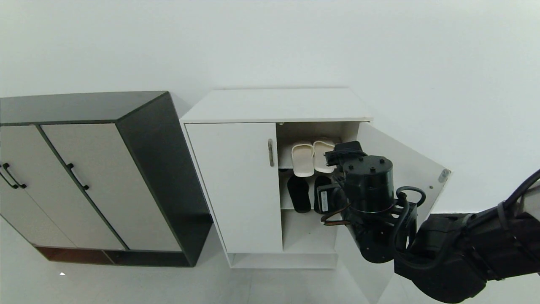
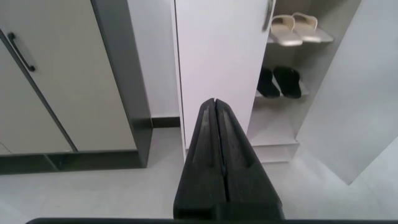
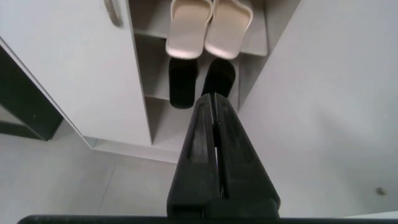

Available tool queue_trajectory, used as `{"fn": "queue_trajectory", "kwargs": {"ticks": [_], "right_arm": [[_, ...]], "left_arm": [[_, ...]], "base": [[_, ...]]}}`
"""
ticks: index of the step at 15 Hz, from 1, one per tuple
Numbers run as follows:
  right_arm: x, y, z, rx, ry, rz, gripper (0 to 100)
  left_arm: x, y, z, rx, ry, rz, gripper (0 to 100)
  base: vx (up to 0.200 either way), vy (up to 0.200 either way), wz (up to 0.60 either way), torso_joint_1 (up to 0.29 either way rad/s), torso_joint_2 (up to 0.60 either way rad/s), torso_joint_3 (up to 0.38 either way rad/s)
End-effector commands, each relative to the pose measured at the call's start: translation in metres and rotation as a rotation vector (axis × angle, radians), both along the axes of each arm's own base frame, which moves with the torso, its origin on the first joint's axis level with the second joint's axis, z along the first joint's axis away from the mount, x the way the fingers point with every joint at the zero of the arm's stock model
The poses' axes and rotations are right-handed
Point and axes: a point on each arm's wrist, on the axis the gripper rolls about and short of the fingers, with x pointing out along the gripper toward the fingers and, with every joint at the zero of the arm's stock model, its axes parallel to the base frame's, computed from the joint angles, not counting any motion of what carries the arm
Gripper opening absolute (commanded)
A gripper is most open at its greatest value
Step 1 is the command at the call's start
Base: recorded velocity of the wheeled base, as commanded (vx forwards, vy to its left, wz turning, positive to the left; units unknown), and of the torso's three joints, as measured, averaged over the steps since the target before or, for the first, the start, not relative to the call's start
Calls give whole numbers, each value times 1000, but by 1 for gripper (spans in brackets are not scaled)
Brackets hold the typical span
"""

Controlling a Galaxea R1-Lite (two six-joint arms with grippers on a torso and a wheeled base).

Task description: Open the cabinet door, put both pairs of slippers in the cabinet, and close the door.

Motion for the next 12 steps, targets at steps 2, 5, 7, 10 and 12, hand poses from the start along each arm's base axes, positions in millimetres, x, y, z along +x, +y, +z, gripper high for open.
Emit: {"fn": "queue_trajectory", "kwargs": {"ticks": [2,5,7,10,12], "right_arm": [[3,-1,-2,-4,4,-6,0],[3,0,-4,-7,8,-7,0],[5,-2,-3,-7,6,-13,0],[5,-2,-3,-4,5,-13,0],[5,-2,-2,3,-1,-13,0]], "left_arm": [[0,0,0,0,1,0,0],[0,0,0,0,1,0,0],[0,0,0,0,1,0,0],[0,0,0,0,1,0,0],[0,0,0,0,-1,0,0]], "base": [[0,0,0,205,-513,-312],[0,0,0,222,-535,-317],[0,0,0,232,-537,-317],[0,0,0,258,-577,-331],[0,0,0,271,-608,-339]]}}
